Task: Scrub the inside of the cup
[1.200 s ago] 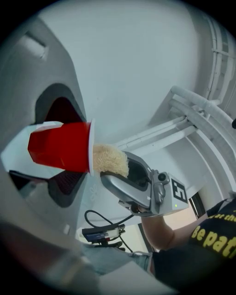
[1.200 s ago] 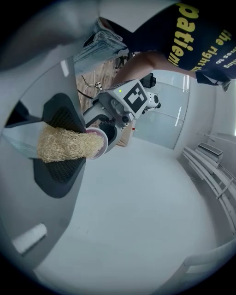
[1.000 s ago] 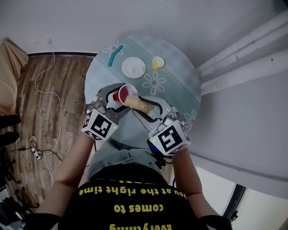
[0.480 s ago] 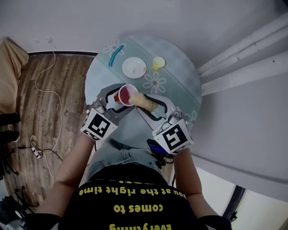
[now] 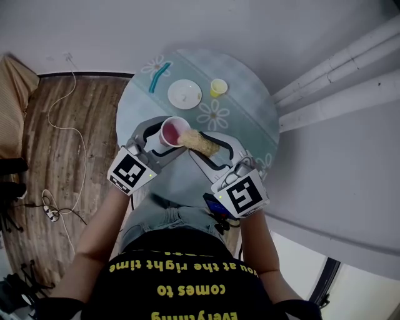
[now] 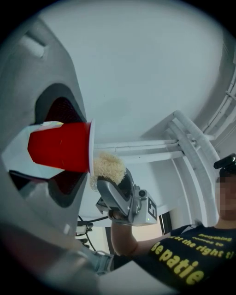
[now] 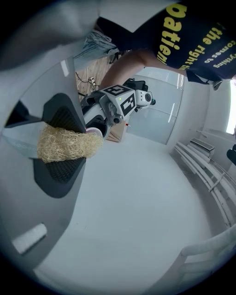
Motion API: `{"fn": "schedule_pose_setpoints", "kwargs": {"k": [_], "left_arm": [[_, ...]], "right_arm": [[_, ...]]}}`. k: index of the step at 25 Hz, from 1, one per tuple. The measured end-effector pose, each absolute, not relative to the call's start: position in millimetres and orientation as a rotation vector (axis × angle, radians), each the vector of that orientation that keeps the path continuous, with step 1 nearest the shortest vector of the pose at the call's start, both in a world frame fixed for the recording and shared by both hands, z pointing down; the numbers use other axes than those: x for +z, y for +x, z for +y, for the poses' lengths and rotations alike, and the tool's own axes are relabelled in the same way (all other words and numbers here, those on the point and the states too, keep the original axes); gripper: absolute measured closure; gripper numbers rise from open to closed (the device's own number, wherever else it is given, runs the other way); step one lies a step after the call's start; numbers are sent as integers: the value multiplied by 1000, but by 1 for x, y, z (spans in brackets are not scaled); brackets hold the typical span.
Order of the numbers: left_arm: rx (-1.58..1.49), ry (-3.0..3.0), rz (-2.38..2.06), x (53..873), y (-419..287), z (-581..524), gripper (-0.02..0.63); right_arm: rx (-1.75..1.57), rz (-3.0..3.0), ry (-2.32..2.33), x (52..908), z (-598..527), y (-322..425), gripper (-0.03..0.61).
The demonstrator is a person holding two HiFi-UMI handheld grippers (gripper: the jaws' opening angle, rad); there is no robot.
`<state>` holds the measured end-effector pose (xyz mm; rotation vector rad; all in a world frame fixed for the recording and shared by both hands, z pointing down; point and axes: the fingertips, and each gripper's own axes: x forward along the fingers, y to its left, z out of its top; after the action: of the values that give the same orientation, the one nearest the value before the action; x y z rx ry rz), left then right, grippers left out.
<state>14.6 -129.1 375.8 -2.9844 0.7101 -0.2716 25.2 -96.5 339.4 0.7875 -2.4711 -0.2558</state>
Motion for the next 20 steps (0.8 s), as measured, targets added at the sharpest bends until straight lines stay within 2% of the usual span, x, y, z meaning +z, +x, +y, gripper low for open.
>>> {"fn": "schedule_pose_setpoints", "kwargs": {"k": [20], "left_arm": [[-95,-3151,590,371,23,-120,308]], "right_arm": [[-246,-2500,844,329,-94,37,419]]}}
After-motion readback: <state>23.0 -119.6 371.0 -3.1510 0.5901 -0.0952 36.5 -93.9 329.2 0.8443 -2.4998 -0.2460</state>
